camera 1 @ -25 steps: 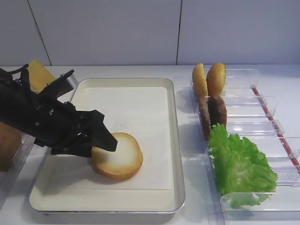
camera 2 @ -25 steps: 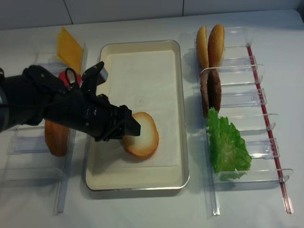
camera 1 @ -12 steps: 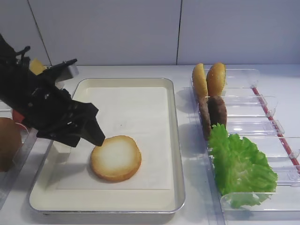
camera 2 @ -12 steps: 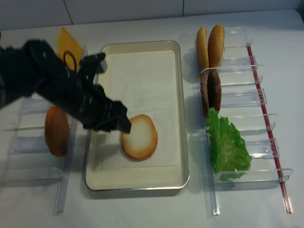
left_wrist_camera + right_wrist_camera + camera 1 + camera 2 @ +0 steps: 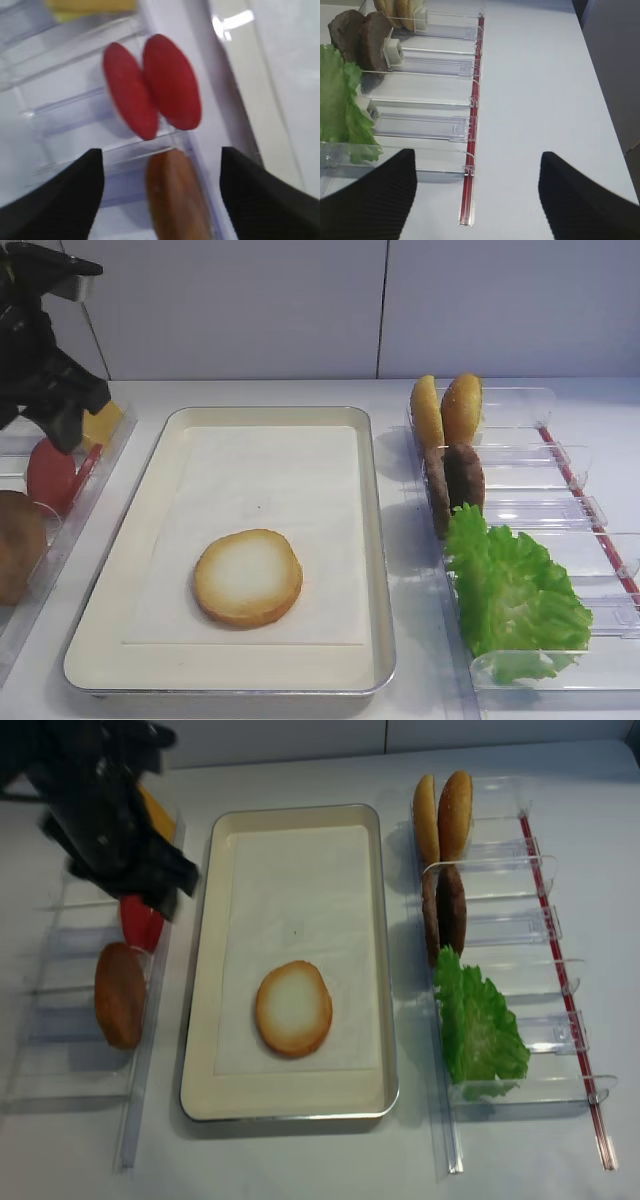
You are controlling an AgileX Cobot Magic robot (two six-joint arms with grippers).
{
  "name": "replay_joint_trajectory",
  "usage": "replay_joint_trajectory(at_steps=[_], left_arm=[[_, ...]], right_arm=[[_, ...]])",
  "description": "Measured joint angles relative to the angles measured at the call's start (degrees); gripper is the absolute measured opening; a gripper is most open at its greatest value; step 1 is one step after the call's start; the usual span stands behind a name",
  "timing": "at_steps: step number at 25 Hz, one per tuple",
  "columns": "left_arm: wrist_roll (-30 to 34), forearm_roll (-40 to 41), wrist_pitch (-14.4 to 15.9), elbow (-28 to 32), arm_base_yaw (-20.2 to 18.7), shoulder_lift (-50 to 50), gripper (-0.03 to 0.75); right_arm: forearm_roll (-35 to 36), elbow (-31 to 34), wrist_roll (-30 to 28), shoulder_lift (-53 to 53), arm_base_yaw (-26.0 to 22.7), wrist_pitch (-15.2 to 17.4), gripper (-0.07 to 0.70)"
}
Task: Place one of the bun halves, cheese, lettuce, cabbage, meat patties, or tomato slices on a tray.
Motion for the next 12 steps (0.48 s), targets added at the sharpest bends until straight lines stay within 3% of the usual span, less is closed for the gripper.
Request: replay_joint_trajectory(at_steps=[6,12], left_arm=[[-1.6,0.8,0.7,-0.3,0.0,-6.1,0.477],[-1.4,-3.0,1.0,3.2,0.0,-20.8,0.473]], right_arm=[[0.0,0.0,0.0,0.0,0.0,0.0,0.522],[0.0,0.0,0.0,0.0,0.0,0.0,0.522]])
